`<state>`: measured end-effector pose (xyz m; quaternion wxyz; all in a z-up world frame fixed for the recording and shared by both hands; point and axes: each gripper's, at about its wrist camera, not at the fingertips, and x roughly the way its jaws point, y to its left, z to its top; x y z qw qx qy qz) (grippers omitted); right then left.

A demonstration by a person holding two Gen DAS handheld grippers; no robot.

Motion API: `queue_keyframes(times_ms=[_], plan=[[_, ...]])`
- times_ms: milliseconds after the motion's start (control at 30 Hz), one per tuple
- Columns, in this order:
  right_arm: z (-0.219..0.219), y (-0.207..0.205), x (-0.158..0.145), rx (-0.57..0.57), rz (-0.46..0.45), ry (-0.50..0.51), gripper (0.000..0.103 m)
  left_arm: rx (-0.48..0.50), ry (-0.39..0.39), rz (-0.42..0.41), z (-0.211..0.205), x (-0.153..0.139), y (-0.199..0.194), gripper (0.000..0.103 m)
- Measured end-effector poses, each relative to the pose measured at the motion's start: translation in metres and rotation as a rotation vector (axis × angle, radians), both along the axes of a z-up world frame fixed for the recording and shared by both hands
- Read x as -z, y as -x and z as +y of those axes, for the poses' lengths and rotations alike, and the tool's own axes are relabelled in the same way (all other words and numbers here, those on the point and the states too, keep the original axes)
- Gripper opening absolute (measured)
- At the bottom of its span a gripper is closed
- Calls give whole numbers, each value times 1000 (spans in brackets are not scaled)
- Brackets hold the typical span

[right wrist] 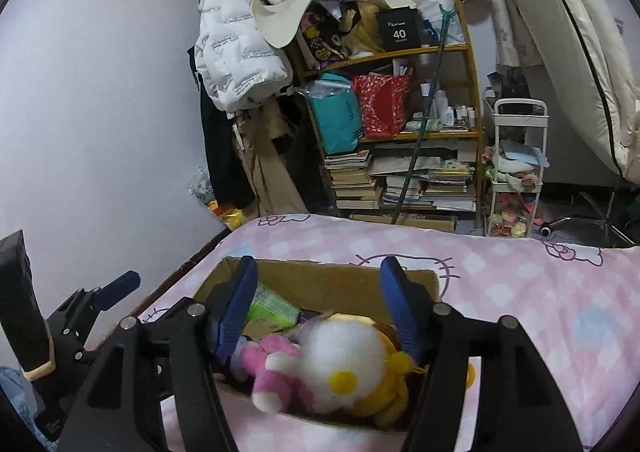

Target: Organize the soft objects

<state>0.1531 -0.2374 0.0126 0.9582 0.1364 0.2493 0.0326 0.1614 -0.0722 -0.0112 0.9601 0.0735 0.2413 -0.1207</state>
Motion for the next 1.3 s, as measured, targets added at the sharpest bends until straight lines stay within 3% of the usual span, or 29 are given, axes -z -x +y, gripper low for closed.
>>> queue_keyframes(times_ms=[67, 133, 233, 500, 767, 967, 1300], plan=[[-1, 5, -4, 13, 2, 17, 86, -1, 6, 4, 3, -2, 3, 87], [-2, 14, -10, 27, -9, 39, 94, 3, 9, 40, 7, -5, 8, 93], [-2, 28, -19, 29, -22, 66, 103, -7, -1, 44, 14, -9, 25, 94], [8, 70, -44, 40, -72, 169, 103, -31, -14, -55, 35, -44, 88, 101], [13, 114, -61, 78, -129, 174, 103, -79, 3, -129, 51, -73, 142, 101], [16, 142, -68, 91, -163, 224, 103, -120, 16, -147, 67, -76, 175, 101], [10, 182, -54, 138, -238, 219, 103, -169, 54, -174, 87, -66, 190, 101]])
